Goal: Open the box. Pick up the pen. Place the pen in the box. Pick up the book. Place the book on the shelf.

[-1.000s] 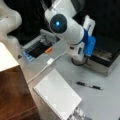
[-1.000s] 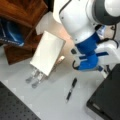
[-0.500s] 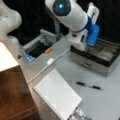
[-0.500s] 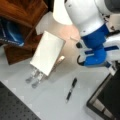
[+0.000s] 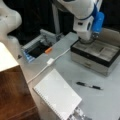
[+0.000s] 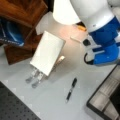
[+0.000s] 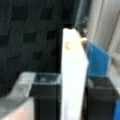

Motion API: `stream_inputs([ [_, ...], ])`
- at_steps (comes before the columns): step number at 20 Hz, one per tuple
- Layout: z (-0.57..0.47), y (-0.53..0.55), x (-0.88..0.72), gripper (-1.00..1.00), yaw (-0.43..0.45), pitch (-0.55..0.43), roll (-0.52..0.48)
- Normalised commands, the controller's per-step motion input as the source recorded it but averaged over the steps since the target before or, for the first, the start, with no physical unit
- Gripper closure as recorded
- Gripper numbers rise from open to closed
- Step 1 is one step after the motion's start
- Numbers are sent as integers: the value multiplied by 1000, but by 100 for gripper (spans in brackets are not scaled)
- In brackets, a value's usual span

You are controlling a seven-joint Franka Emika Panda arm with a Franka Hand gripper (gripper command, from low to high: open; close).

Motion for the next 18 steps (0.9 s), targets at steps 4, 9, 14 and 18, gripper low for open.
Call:
stream_inputs([
  [4,385,252,360,100,161,220,-5],
  [9,326,255,358,100,87,210,51],
  [14,227,185,322,100,81,168,95],
  [18,166,133,289,100,55,129,190],
])
